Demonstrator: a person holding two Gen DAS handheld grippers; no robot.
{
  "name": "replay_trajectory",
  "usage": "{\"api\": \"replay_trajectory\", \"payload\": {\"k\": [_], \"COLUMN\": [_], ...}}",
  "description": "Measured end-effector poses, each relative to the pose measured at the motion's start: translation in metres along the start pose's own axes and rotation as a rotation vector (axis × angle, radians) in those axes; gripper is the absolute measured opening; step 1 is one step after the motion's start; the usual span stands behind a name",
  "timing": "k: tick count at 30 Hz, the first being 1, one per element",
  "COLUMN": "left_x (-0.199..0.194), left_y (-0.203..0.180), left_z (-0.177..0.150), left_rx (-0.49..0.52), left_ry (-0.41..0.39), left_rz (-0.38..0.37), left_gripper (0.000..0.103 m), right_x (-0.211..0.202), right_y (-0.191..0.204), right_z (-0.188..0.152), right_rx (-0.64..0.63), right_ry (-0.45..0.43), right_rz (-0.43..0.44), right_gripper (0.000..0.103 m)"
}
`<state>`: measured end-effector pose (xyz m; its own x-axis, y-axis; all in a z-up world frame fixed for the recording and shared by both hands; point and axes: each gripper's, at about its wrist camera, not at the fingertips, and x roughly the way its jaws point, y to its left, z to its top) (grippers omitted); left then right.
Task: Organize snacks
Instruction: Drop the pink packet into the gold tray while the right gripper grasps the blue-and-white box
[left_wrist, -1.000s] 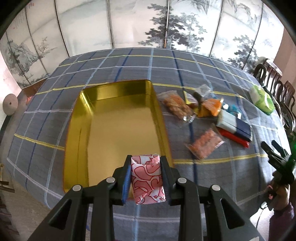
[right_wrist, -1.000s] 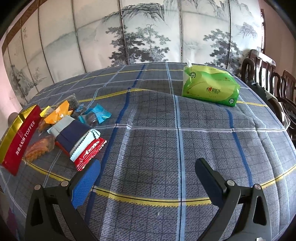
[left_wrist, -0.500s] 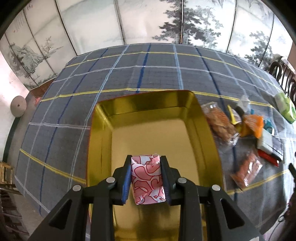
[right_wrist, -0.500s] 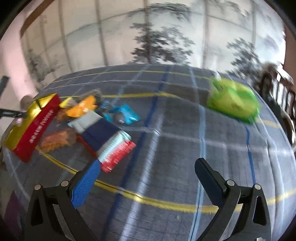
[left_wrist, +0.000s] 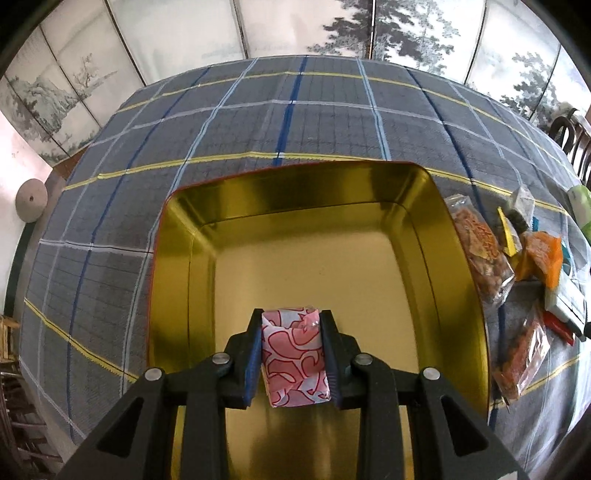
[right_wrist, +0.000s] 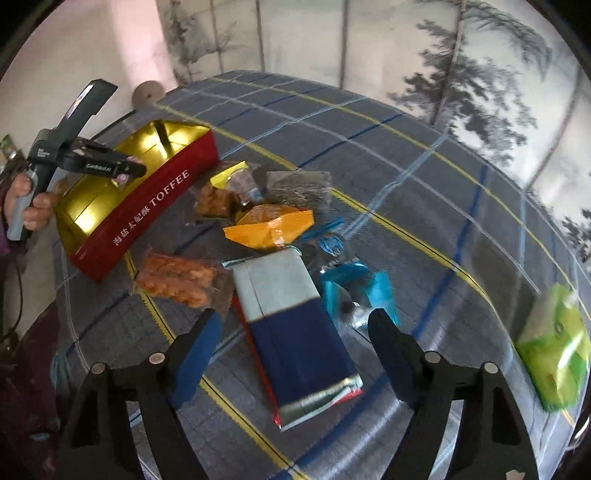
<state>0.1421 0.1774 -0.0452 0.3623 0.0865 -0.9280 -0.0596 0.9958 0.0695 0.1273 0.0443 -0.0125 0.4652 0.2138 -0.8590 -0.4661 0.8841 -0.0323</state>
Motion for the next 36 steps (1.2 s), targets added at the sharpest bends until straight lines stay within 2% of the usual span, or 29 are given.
{"api": "replay_trajectory", "payload": {"k": [10, 12, 16, 21, 22, 23, 27, 30, 36], "left_x": [0.009, 0.01, 0.013, 0.014, 0.014, 0.014, 0.014, 0.013, -0.001], "left_y": [0.002, 0.001, 0.0, -0.002, -0.002, -0.003, -0.003, 0.0, 0.005], "left_z": [0.006, 0.006, 0.005, 0.006, 0.006, 0.006, 0.006, 0.005, 0.007], "left_rx": [0.003, 0.008, 0.014, 0.021, 0.022, 0.023, 0.02, 0.012, 0.017], "left_ry": [0.014, 0.014, 0.022, 0.02, 0.02, 0.02, 0.02, 0.018, -0.039], "left_rz": [0.009, 0.011, 0.011, 0.014, 0.014, 0.015, 0.012, -0.01, -0.03], "left_gripper": [0.029, 0.029, 0.029, 0.029, 0.029, 0.029, 0.029, 0.029, 0.031], "right_x": [0.024, 0.03, 0.039, 0.046, 0.046, 0.047, 0.046, 0.031, -0.019], "right_y": [0.005, 0.006, 0.003, -0.005, -0.004, -0.002, -0.001, 0.001, 0.006], "right_z": [0.01, 0.008, 0.009, 0.014, 0.014, 0.014, 0.014, 0.008, -0.017], "right_rx": [-0.045, -0.042, -0.026, 0.016, 0.012, 0.003, 0.006, 0.046, 0.233], "right_ry": [0.12, 0.158, 0.191, 0.209, 0.213, 0.218, 0.206, 0.153, -0.033], "right_rz": [0.076, 0.107, 0.091, 0.092, 0.099, 0.091, 0.061, 0.034, 0.078], "right_gripper": [0.079, 0.074, 0.064, 0.063, 0.054, 0.051, 0.048, 0.047, 0.047]}}
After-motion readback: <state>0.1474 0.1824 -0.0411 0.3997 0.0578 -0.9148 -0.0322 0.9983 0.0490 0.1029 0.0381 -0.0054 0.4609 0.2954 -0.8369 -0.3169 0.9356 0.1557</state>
